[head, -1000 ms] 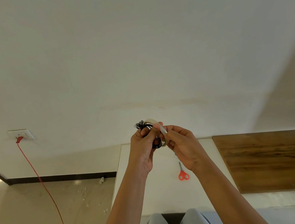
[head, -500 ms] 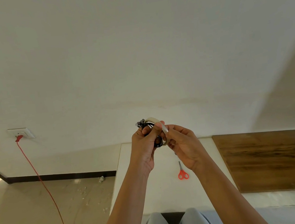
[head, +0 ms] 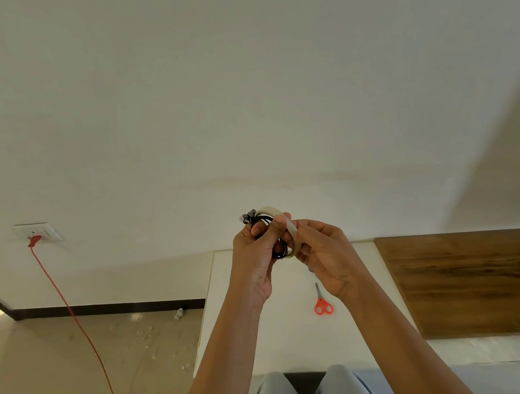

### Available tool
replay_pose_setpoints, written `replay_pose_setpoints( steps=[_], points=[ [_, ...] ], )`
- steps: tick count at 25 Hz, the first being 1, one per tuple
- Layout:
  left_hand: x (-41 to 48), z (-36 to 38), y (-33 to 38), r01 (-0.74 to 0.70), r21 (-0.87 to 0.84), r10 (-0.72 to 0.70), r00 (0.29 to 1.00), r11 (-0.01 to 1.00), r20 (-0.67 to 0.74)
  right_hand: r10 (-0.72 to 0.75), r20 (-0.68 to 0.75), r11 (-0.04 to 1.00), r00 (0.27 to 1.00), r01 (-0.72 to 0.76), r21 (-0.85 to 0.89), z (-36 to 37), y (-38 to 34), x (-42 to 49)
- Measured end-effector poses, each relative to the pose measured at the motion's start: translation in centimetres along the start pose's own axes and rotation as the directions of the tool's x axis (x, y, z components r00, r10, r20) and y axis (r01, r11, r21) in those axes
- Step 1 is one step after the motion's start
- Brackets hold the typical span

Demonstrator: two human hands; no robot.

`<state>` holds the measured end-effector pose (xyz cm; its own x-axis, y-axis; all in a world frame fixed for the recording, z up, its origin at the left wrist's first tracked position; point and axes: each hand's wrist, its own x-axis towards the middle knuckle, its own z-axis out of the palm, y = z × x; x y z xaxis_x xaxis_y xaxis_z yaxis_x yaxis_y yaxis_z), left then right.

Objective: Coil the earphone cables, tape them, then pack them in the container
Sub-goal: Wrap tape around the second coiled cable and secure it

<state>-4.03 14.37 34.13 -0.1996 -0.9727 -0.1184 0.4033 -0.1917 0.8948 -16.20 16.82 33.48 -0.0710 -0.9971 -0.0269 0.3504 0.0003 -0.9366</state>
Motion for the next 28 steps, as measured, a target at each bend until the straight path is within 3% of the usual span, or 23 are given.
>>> replay_pose_setpoints(
  steps=[28],
  points=[
    [0.0, -0.1, 0.3, -0.013, -0.041, 0.014, 1.0, 0.999, 0.012, 0.022, -0.033, 1.0, 0.999, -0.021, 0.014, 1.1, -0.8, -0.4]
  ],
)
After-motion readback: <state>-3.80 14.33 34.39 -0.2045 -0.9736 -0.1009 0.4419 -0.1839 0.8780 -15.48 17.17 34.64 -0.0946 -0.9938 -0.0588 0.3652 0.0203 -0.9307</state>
